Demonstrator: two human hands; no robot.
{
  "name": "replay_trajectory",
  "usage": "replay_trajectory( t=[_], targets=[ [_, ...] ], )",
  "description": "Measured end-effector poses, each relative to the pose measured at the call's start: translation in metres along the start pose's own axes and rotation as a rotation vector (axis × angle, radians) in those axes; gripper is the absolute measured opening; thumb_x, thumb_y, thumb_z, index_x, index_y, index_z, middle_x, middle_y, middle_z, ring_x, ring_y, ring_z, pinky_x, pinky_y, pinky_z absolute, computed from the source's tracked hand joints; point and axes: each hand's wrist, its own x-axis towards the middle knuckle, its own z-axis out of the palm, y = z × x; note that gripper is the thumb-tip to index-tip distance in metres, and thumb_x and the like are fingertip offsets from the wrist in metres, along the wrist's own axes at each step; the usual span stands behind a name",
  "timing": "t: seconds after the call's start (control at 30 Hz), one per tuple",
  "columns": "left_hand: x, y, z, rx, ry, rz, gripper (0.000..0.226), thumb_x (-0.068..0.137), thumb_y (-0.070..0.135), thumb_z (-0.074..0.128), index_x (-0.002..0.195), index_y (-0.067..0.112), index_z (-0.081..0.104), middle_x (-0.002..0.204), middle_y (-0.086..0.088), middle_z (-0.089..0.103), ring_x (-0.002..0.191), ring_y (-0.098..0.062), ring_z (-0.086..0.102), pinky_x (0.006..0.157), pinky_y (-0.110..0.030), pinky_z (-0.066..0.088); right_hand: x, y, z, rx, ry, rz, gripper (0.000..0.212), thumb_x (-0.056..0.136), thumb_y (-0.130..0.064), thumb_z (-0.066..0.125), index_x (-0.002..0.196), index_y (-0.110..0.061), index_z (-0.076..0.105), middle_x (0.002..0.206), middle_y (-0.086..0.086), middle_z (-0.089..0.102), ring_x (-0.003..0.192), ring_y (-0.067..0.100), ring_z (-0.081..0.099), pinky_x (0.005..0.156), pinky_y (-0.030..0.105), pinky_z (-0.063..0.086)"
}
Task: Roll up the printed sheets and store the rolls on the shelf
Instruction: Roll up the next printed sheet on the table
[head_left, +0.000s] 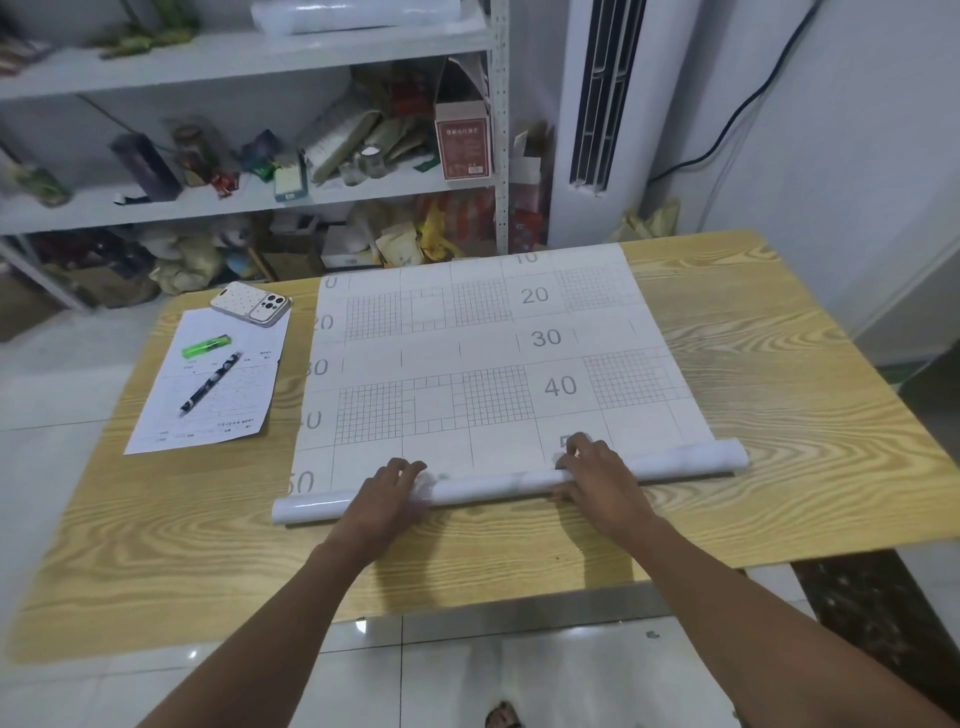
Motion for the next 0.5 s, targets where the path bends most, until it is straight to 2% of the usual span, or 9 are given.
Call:
replay_trajectory(
  t=[0.1, 0.3, 0.37, 0.47, 0.5],
  targets=[
    [-0.004, -0.002, 0.005, -0.063, 0.028, 0.022, 0.053, 0.079, 0.023, 0.069, 0.125, 0.012, 0.044, 0.120, -0.012, 0.041, 0.092, -0.030, 0.053, 0.083, -0.037, 0.046, 0.001, 0.000, 0.000, -0.020, 0.003, 0.009, 0.021, 0.082, -0.023, 0.067, 0.098, -0.009, 0.066, 0.113, 0.006, 0.054, 0.094, 0.031, 0.048, 0.078, 0.042, 0.045],
    [-0.001, -0.005, 0.009, -0.043, 0.064, 0.057, 0.041, 0.078, 0.010, 0.067, 0.115, 0.010, 0.051, 0.104, -0.010, 0.048, 0.085, -0.024, 0.049, 0.074, -0.033, 0.046, -0.002, 0.001, -0.002, -0.071, -0.080, -0.013, 0.034, 0.094, -0.030, 0.048, 0.122, -0.013, 0.054, 0.129, 0.004, 0.047, 0.111, 0.027, 0.043, 0.092, 0.036, 0.034],
    [0.000, -0.007, 0.010, 0.007, 0.077, 0.076, 0.040, 0.072, 0.009, 0.073, 0.109, 0.009, 0.057, 0.097, -0.011, 0.054, 0.083, -0.026, 0.052, 0.070, -0.036, 0.046, -0.004, 0.000, -0.002, -0.032, -0.079, 0.004, 0.038, 0.094, -0.034, 0.048, 0.128, -0.017, 0.049, 0.131, 0.004, 0.047, 0.115, 0.025, 0.043, 0.096, 0.035, 0.032],
    [-0.001, -0.008, 0.010, 0.109, 0.098, 0.118, 0.044, 0.054, 0.012, 0.086, 0.091, 0.013, 0.064, 0.076, -0.005, 0.060, 0.064, -0.024, 0.057, 0.052, -0.034, 0.048, -0.005, -0.002, -0.004, 0.042, -0.067, 0.052, 0.044, 0.092, -0.039, 0.051, 0.131, -0.021, 0.043, 0.129, 0.002, 0.051, 0.117, 0.023, 0.044, 0.100, 0.034, 0.029],
    [-0.001, -0.007, 0.009, 0.144, 0.114, 0.116, 0.043, 0.056, 0.015, 0.086, 0.093, 0.014, 0.064, 0.077, -0.003, 0.061, 0.066, -0.024, 0.058, 0.054, -0.033, 0.048, -0.005, -0.003, -0.005, 0.059, -0.064, 0.059, 0.045, 0.091, -0.040, 0.053, 0.129, -0.020, 0.044, 0.126, 0.001, 0.052, 0.115, 0.023, 0.045, 0.099, 0.034, 0.028]
  ],
)
